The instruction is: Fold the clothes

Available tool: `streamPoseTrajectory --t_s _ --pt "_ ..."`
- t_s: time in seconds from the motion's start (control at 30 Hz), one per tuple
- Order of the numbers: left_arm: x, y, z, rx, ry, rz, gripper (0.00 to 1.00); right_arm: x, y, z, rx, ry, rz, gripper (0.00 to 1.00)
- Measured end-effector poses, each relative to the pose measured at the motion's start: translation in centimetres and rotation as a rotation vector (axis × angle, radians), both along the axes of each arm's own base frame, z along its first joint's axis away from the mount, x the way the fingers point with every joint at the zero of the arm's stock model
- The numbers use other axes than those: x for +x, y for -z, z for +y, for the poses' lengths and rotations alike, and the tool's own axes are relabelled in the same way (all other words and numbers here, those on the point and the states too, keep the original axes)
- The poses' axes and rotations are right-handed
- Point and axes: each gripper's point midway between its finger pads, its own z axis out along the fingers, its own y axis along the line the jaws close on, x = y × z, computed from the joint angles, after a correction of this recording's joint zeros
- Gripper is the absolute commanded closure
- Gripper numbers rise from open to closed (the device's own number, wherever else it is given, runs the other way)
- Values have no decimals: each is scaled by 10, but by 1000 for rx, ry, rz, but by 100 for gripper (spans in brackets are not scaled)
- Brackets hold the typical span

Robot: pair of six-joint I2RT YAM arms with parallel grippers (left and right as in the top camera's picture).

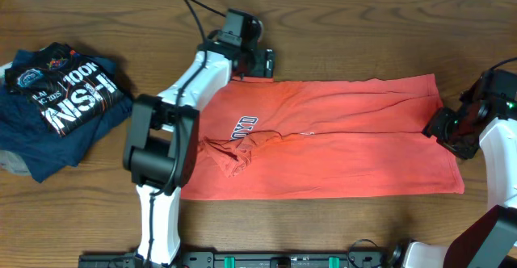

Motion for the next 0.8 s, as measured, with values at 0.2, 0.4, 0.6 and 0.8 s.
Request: streamPoseTrajectory --t_s 0.2,0.4,0.6,0.8 --pt "-8 24 -12 15 27 37 31 -1 0 0 1 0 2 40" --pt "-17 29 -10 38 34 81 40 -1 0 0 0 0 2 40" --pt "-22 31 -5 69 26 105 46 0 0 0 0 0 2 41" --pt "-24 33 -6 96 37 100 65 -1 0 0 0 0 2 41"
